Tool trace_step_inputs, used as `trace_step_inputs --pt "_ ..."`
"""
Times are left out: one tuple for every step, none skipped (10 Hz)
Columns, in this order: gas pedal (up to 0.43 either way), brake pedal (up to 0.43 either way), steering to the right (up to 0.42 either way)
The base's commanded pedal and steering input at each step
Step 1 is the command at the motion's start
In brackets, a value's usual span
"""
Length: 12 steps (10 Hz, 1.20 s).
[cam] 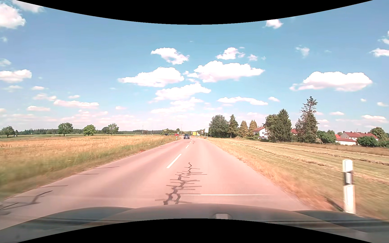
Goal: Follow the waypoints while adhering to traffic rules and regulations
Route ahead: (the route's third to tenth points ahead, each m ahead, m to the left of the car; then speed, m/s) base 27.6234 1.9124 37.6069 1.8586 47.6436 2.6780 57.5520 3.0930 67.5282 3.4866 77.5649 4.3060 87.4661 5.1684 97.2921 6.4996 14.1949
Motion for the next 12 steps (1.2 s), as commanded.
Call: trace_step_inputs --pt "0.087 0.000 -0.001" --pt "0.087 0.000 -0.002" --pt "0.087 0.000 -0.002" --pt "0.087 0.000 -0.003" --pt "0.087 0.000 -0.003" --pt "0.087 0.000 -0.003" --pt "0.087 0.000 -0.003" --pt "0.079 0.000 -0.004" --pt "0.079 0.000 -0.004" --pt "0.079 0.000 -0.004" --pt "0.079 0.000 -0.004" --pt "0.079 0.000 -0.004"
